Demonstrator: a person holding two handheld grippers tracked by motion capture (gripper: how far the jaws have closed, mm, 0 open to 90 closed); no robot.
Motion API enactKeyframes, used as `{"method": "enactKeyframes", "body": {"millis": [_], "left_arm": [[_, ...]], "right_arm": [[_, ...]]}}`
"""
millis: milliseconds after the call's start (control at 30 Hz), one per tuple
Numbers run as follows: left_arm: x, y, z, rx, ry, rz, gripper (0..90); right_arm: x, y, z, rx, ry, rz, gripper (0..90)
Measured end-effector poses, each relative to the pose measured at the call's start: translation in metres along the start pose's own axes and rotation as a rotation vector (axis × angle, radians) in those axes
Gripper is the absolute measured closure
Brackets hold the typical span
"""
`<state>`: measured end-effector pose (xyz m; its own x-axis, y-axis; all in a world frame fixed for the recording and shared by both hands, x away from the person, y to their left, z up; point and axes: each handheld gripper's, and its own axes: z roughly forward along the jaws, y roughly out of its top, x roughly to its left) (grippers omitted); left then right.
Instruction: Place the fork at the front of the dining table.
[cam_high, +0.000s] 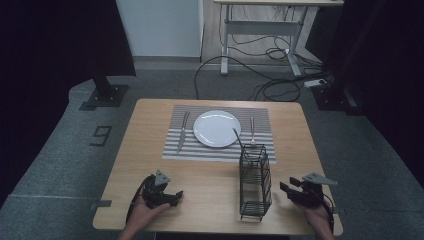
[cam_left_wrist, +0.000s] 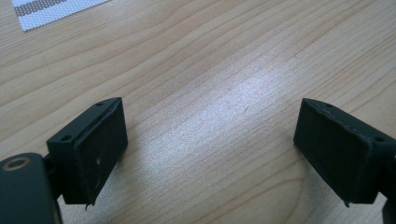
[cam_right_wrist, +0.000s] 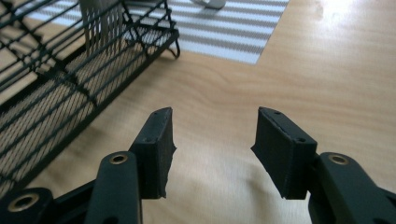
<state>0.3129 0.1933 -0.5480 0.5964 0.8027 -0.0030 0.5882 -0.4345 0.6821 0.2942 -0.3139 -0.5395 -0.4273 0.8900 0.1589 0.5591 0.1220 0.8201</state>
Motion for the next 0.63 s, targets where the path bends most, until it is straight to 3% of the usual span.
{"method": "enactKeyframes", "body": {"millis": [633], "left_arm": [[0.0, 0.0, 0.0, 0.0, 0.0, 0.0, 9.6]], "right_arm": [[0.006, -0.009, 0.012, 0.075, -0.024, -0.074, 44.5]]}}
